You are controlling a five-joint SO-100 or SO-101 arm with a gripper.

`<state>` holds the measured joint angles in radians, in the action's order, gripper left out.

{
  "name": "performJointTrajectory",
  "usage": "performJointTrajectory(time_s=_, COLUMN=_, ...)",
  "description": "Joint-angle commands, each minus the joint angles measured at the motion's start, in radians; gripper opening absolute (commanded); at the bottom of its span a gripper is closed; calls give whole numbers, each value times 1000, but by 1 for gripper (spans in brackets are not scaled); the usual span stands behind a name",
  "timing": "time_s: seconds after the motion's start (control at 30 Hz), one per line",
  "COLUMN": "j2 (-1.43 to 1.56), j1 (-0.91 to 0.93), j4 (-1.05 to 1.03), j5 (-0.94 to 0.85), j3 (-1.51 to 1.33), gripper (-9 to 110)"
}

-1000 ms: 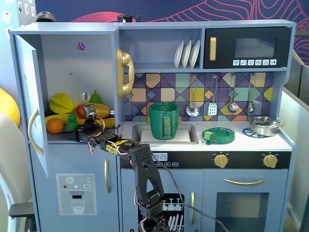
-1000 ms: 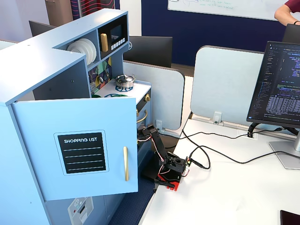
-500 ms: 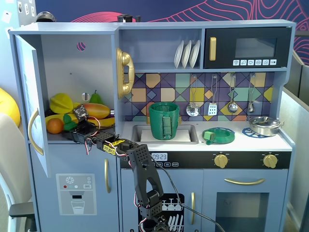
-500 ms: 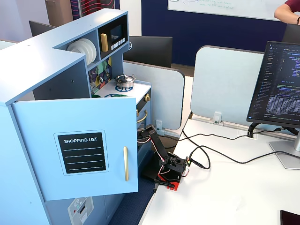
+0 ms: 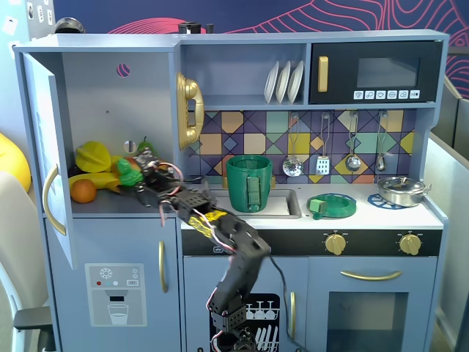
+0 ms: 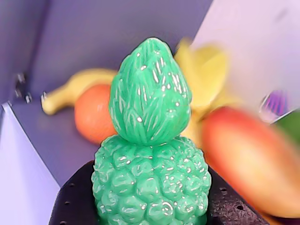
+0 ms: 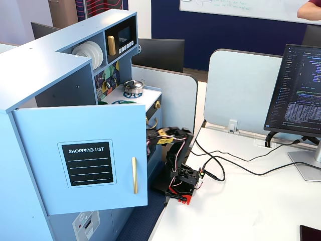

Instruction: Pick up the green pineapple from the left cabinet and place it in the green recipient

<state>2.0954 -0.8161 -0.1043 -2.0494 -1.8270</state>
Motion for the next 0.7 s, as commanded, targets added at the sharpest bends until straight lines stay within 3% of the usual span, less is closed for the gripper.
performJointTrajectory(time_s=0.0, j2=281, j1=8, j4=-34, j5=-21, j3=-100, gripper=0)
performJointTrajectory(time_s=0.33, j2=660, j1=221, j4=-97, j5=2, j3=-224, gripper=0)
performJointTrajectory(time_s=0.67, j2=615, j1=637, j4=-250, j5=51, j3=-11, gripper=0)
